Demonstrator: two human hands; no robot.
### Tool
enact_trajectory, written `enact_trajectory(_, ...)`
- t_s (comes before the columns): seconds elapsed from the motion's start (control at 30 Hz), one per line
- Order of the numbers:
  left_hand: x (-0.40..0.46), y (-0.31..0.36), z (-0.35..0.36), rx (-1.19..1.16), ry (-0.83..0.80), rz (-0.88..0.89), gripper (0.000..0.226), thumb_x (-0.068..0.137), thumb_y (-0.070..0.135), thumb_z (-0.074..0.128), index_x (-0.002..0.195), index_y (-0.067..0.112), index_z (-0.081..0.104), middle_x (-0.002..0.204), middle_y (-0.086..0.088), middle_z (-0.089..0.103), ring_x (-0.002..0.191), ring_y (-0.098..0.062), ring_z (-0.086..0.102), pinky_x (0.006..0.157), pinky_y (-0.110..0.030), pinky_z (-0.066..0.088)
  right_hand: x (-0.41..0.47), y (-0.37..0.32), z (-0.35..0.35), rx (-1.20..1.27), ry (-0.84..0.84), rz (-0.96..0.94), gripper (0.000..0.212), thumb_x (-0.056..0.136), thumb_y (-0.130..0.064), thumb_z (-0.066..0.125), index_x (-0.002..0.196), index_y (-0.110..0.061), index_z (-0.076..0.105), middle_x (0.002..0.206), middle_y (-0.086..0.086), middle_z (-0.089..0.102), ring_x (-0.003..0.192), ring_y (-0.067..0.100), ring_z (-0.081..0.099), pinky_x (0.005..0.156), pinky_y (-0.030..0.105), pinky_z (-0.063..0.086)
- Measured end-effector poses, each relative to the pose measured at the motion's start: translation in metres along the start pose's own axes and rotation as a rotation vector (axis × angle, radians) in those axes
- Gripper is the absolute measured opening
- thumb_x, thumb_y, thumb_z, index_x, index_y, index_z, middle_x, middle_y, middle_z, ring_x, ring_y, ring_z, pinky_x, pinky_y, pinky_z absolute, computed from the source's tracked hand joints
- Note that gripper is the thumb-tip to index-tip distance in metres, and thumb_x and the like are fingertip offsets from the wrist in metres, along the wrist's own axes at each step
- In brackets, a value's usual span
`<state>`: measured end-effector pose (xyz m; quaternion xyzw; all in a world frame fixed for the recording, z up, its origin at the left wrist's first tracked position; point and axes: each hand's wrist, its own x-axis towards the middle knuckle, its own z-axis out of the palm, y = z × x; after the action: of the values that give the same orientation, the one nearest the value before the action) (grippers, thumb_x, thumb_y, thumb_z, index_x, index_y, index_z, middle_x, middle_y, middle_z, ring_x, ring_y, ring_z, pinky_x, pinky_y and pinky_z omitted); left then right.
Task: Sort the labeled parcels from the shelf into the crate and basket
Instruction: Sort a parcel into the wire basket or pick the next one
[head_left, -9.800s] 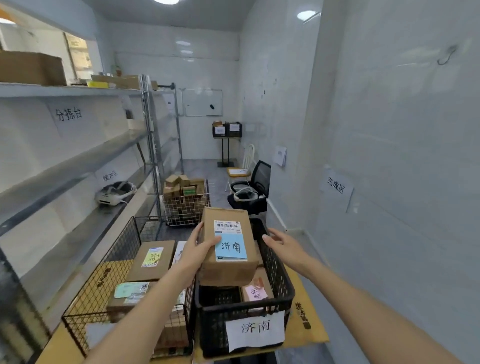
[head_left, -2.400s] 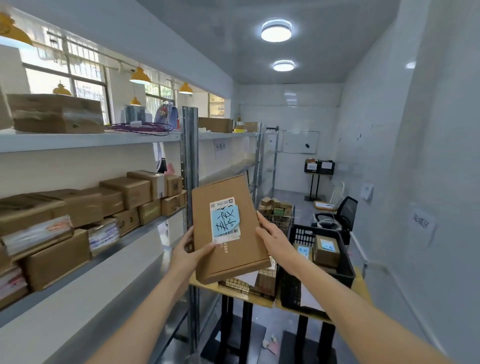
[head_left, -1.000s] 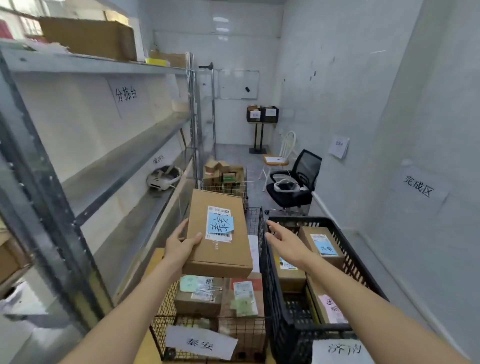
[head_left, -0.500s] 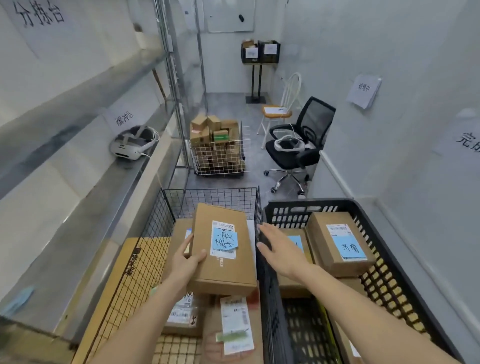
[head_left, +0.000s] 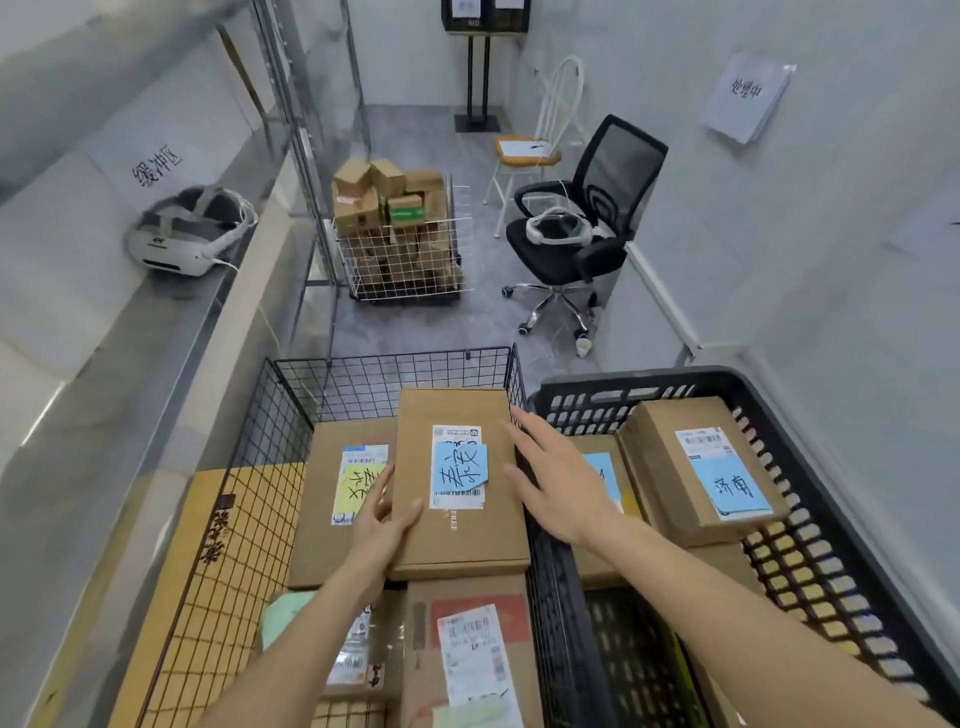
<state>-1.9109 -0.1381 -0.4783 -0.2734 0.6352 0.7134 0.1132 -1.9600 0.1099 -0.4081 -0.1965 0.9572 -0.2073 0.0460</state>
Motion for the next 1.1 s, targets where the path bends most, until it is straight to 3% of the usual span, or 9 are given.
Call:
enact_trajectory(0.1, 0.005, -0.006, 0.002, -0.025, 0.001, -0.009, 0.078, 0.085, 0.024, 0.079, 0.149, 0.047, 0.041, 0.132, -0.008, 0.061, 0.109, -0.026, 0.065, 0.078, -0.037, 0.059, 0.001, -0.002, 0.003, -0.004, -0.004, 0.011, 0.061, 0.106, -0.042, 0.040, 0.161, -0.025, 0.020, 0.169, -0.010, 0.007, 0.155, 0.011, 0.005, 0.126, 0.035, 0.015)
enact_trajectory(0.3, 0.010, -0.014, 0.001, -0.075, -0.007, -0.027, 0.076, 0.086, 0.025, 0.078, 0.147, 0.050, 0.041, 0.131, -0.007, 0.062, 0.110, -0.028, 0.066, 0.084, -0.044, 0.060, 0.000, -0.003, 0.006, 0.010, -0.003, 0.025, 0.059, 0.107, -0.041, 0.037, 0.161, -0.028, 0.020, 0.169, -0.015, 0.003, 0.155, 0.006, -0.002, 0.126, 0.033, 0.012)
enact_trajectory(0.57, 0.005, -0.013, -0.004, -0.077, -0.016, -0.024, 0.073, 0.090, 0.023, 0.075, 0.149, 0.047, 0.040, 0.129, -0.006, 0.063, 0.108, -0.025, 0.067, 0.076, -0.036, 0.058, -0.001, -0.005, 0.006, 0.015, -0.008, 0.038, 0.058, 0.107, -0.039, 0.037, 0.161, -0.027, 0.020, 0.168, -0.017, 0.003, 0.154, 0.005, -0.004, 0.127, 0.036, 0.014)
enact_trajectory(0.77, 0.001, -0.012, -0.031, -0.146, 0.037, -0.035, 0.065, 0.093, 0.020, 0.072, 0.142, 0.054, 0.045, 0.121, -0.005, 0.069, 0.107, -0.029, 0.069, 0.092, -0.058, 0.056, -0.001, -0.007, 0.007, 0.000, -0.013, 0.045, 0.057, 0.108, -0.043, 0.034, 0.161, -0.027, 0.019, 0.169, -0.015, 0.003, 0.155, 0.006, -0.004, 0.127, 0.035, 0.013)
enact_trajectory(1.1, 0.003, -0.007, -0.049, -0.140, 0.027, -0.047, 0.068, 0.092, 0.016, 0.071, 0.145, 0.050, 0.045, 0.122, -0.007, 0.070, 0.106, -0.029, 0.070, 0.080, -0.045, 0.059, -0.002, -0.006, 0.008, 0.000, -0.020, 0.064, 0.058, 0.108, -0.043, 0.034, 0.161, -0.026, 0.019, 0.168, -0.016, 0.002, 0.154, 0.003, -0.006, 0.126, 0.032, 0.013)
